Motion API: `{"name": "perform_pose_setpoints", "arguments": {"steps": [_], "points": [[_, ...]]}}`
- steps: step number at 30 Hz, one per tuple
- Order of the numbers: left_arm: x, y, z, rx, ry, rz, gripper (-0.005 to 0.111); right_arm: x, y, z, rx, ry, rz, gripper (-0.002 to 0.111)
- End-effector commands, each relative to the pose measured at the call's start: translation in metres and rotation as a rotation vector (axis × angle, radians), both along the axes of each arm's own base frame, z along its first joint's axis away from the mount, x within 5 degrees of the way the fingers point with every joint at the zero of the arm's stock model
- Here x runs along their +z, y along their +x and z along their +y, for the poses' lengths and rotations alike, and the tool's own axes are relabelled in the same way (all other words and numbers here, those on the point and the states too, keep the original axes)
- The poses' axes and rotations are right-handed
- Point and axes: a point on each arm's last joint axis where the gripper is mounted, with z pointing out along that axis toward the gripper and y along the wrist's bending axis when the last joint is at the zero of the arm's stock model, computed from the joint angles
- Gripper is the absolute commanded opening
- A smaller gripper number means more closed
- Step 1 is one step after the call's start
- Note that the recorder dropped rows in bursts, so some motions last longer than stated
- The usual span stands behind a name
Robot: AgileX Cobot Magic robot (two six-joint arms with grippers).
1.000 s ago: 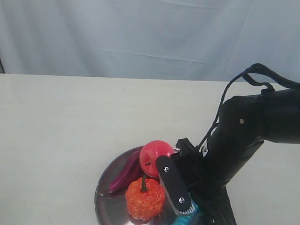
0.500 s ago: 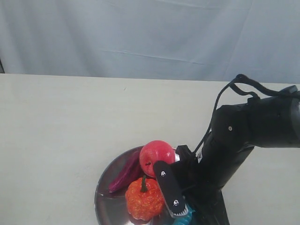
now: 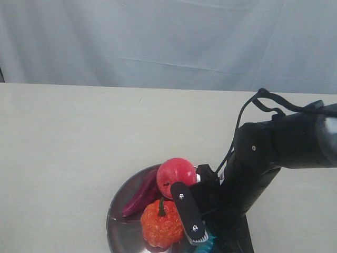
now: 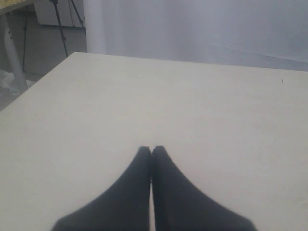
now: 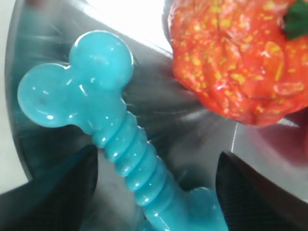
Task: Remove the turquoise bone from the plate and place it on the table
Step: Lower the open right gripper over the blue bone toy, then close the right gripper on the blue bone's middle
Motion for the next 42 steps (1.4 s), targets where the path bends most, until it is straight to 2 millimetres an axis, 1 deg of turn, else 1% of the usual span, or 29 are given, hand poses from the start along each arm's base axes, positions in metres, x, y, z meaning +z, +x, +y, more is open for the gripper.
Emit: {"name": "perform_pose_setpoints", "arguments": {"steps": [1,18,25,33,34,36,42], "points": [[-0.001,0.000,0.000,-0.006,0.002,-0.001,0.000,-0.001,-0.001,0.000,-0.002,-0.001,-0.003,0.065],[-0.001,0.000,0.000,-0.006,0.002,-0.001,0.000,-0.002,-0.001,0.000,-0.002,-0.002,0.003,0.065],[-0.001,0.000,0.000,-0.006,0.002,-0.001,0.000,-0.023,0.000,0.000,-0.002,-0.017,0.068,0.065],[-0.001,0.000,0.000,-0.006,0.002,-0.001,0.000,-0.024,0.000,0.000,-0.005,-0.017,0.067,0.065],[-0.001,0.000,0.000,-0.006,0.002,-0.001,0.000,-0.024,0.000,0.000,-0.007,-0.017,0.067,0.063],[-0.001,0.000,0.000,-0.006,0.002,-0.001,0.000,-0.024,0.000,0.000,-0.009,-0.017,0.067,0.054],[-0.001,0.000,0.000,-0.006,0.002,-0.001,0.000,-0.024,0.000,0.000,-0.012,-0.017,0.068,0.006]]}}
